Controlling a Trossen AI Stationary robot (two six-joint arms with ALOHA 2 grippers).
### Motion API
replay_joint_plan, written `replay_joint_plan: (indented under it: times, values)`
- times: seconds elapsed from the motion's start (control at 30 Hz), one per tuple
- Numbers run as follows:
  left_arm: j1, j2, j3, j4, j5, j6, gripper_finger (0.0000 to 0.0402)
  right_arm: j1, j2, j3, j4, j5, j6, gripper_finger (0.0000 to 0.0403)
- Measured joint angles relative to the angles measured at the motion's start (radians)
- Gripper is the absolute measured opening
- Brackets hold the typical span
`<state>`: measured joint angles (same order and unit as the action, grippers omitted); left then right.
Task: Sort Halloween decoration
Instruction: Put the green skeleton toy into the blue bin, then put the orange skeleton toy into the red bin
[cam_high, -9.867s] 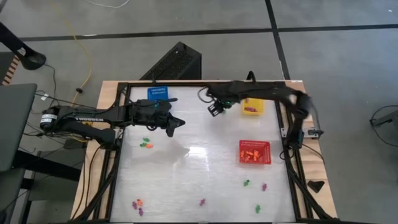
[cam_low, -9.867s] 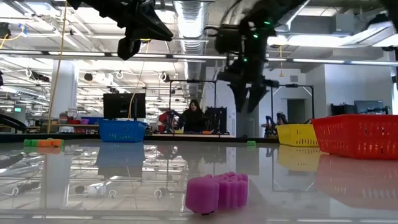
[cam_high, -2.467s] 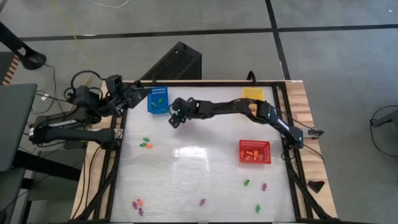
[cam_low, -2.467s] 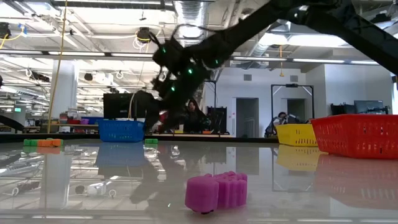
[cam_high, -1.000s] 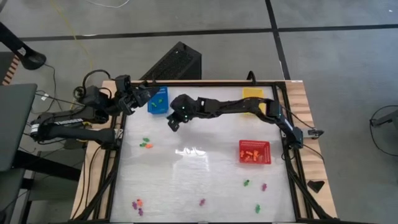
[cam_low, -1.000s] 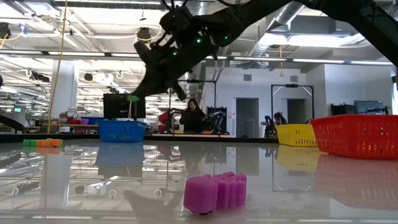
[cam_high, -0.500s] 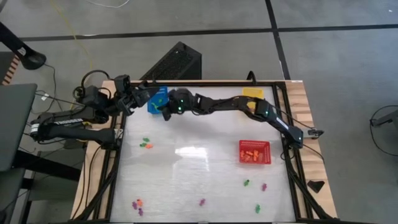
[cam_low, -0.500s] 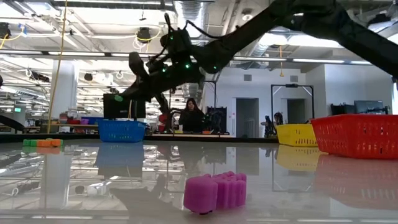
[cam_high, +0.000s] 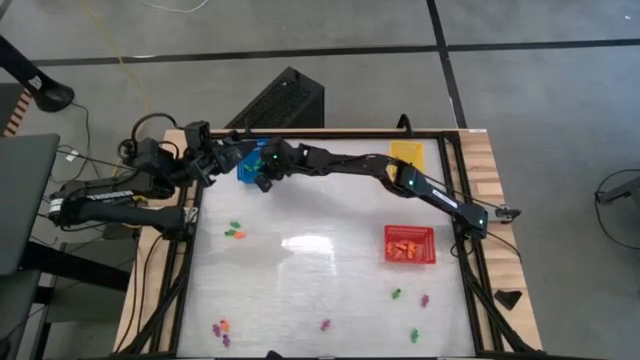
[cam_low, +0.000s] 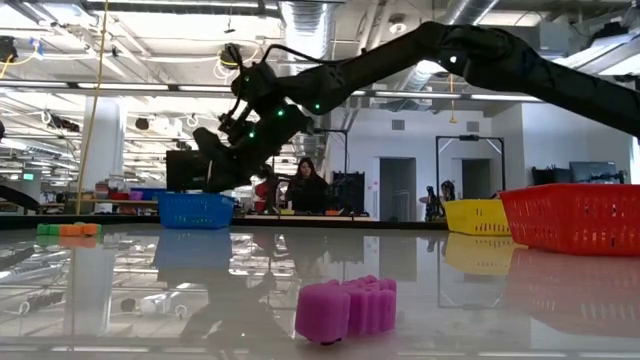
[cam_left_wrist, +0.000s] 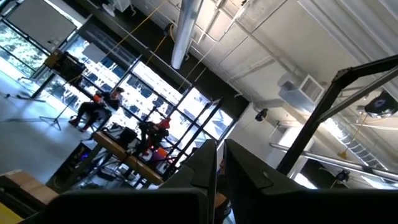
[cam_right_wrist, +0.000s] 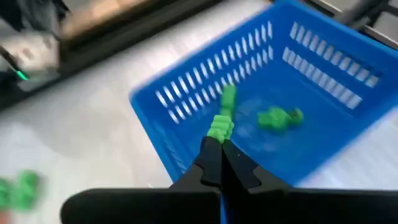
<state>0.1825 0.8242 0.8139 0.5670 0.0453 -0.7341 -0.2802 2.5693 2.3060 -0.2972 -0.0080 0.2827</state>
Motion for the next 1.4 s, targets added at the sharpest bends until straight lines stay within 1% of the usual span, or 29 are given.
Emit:
replay_joint_plan:
  times: [0.13,0.2,0.27,0.33,0.43,0.5,0.57,0.63,0.67,0.73,0.8,0.87,0.9,0.93,0.97,1.03,1.1,1.2,1.27,1.33,1.4]
  values:
    - [-0.002,0.000,0.000,-0.009,-0.002,0.015,0.0019,0.000,-0.003,0.015,-0.044,0.013,-0.053,0.0019]
    - [-0.001,0.000,0.000,-0.013,-0.006,0.017,0.0019,0.000,-0.003,0.015,-0.045,0.011,-0.085,0.0034]
    - [-0.001,0.000,0.000,-0.019,-0.004,0.013,0.0019,0.004,-0.003,0.015,-0.039,0.012,-0.112,0.0073]
    - [-0.001,0.000,0.000,-0.019,0.011,0.007,0.0019,0.005,-0.003,0.016,-0.028,0.012,-0.115,0.0122]
    - [-0.001,0.000,0.000,-0.019,0.041,0.010,0.0019,0.004,-0.004,0.034,-0.043,0.011,-0.070,0.0199]
    - [-0.002,-0.004,0.000,-0.030,0.085,0.020,0.0019,0.003,-0.007,0.050,-0.067,0.009,-0.033,0.0242]
    - [-0.009,-0.024,0.000,-0.092,0.143,0.030,0.0019,0.001,-0.041,0.042,-0.131,0.008,-0.023,0.0272]
    - [-0.041,-0.066,0.000,-0.225,0.178,0.053,0.0019,0.005,-0.096,0.038,-0.225,0.042,-0.052,0.0286]
    - [-0.069,-0.093,0.000,-0.309,0.173,0.071,0.0019,0.012,-0.136,0.038,-0.298,0.086,-0.083,0.0288]
    - [-0.150,-0.154,0.000,-0.483,0.104,0.098,0.0019,0.027,-0.229,0.037,-0.447,0.208,-0.168,0.0288]
    - [-0.263,-0.217,0.000,-0.663,-0.008,0.094,0.0019,0.040,-0.304,0.043,-0.609,0.368,-0.223,0.0285]
    - [-0.395,-0.267,0.000,-0.850,-0.124,0.032,0.0019,0.042,-0.351,0.043,-0.795,0.491,-0.224,0.0282]
    - [-0.468,-0.283,0.000,-0.948,-0.177,-0.022,0.0019,0.041,-0.366,0.040,-0.888,0.526,-0.204,0.0281]
    - [-0.543,-0.290,0.001,-1.038,-0.222,-0.085,0.0019,0.035,-0.377,0.037,-0.972,0.537,-0.176,0.0281]
    - [-0.617,-0.287,0.001,-1.114,-0.251,-0.152,0.0019,0.033,-0.386,0.032,-1.040,0.543,-0.147,0.0281]
    - [-0.763,-0.243,0.001,-1.228,-0.284,-0.262,0.0019,0.032,-0.420,0.032,-1.136,0.573,-0.088,0.0281]
    - [-0.891,-0.162,0.001,-1.267,-0.287,-0.317,0.0019,0.039,-0.475,0.028,-1.191,0.616,-0.041,0.0281]
    - [-1.038,-0.011,0.001,-1.257,-0.267,-0.320,0.0019,0.058,-0.533,0.011,-1.211,0.672,0.001,0.0281]
    - [-1.097,0.084,0.000,-1.256,-0.241,-0.318,0.0019,0.070,-0.554,-0.007,-1.201,0.696,0.021,0.0281]
    - [-1.126,0.165,0.000,-1.247,-0.231,-0.298,0.0025,0.082,-0.591,-0.031,-1.207,0.713,0.044,0.0281]
    - [-1.145,0.240,0.000,-1.200,-0.229,-0.273,0.0040,0.094,-0.643,-0.061,-1.211,0.717,0.061,0.0281]
